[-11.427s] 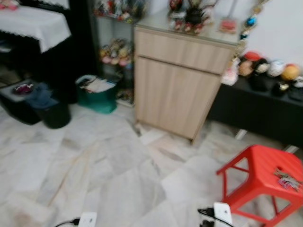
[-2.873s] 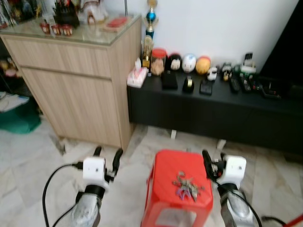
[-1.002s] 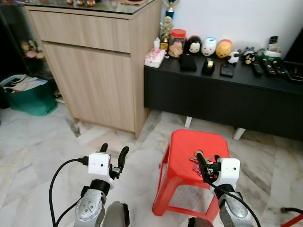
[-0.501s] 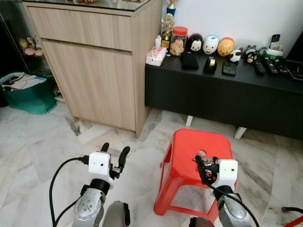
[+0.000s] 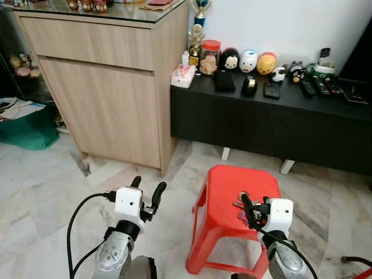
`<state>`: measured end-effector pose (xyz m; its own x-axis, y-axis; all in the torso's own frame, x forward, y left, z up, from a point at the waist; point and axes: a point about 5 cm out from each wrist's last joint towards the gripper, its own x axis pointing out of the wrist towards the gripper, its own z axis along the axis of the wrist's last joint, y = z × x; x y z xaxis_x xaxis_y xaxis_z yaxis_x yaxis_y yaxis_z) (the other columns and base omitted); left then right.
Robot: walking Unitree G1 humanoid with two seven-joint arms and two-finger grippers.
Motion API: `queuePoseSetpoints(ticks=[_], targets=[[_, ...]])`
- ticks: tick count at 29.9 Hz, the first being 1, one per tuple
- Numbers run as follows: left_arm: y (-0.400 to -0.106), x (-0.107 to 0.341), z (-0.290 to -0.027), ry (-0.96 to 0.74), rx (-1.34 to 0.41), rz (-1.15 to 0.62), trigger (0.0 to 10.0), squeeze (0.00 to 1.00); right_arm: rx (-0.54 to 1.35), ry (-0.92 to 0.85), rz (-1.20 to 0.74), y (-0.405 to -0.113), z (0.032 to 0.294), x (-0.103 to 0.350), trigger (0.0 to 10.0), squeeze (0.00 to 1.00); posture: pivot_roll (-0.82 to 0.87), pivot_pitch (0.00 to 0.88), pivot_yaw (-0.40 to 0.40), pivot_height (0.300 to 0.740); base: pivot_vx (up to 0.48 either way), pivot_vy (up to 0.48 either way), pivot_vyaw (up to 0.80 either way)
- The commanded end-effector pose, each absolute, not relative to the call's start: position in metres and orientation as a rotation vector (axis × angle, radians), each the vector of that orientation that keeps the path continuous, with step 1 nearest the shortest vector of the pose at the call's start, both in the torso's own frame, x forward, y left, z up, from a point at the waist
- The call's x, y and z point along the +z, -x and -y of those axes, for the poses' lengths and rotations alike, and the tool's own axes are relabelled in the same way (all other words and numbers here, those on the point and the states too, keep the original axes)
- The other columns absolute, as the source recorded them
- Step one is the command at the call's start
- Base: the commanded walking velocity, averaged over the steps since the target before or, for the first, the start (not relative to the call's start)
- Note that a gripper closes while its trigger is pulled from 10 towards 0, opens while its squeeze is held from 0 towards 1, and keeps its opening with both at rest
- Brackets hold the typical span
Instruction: Hang keys on a hook
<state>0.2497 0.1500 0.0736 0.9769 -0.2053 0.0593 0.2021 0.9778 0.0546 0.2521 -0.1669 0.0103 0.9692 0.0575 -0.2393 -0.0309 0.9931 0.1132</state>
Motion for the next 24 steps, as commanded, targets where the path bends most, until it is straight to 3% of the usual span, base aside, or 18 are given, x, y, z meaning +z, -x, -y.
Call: queuePoseSetpoints(ticks=[1,20,24], targets=[[-0.252,0.072,-0.150,-0.049,-0.207,0.053,10.0,0.00,0.030,-0.123,-0.255,-0.254,0.169,0.009,10.0,0.00,0.03,0.000,-0.048,0.622,0.307,0.000,0.00],[-0.249,0.070,-0.152,-0.056,-0.204,0.045,10.0,0.00,-0.079,-0.172,-0.262,-0.255,0.179,0.006,10.0,0.00,0.04,0.011,-0.051,0.622,0.305,0.000,0.00],[-0.249,0.070,-0.153,-0.057,-0.201,0.047,10.0,0.00,-0.090,-0.172,-0.262,-0.255,0.180,0.006,10.0,0.00,0.04,0.013,-0.053,0.622,0.000,0.000,0.00]])
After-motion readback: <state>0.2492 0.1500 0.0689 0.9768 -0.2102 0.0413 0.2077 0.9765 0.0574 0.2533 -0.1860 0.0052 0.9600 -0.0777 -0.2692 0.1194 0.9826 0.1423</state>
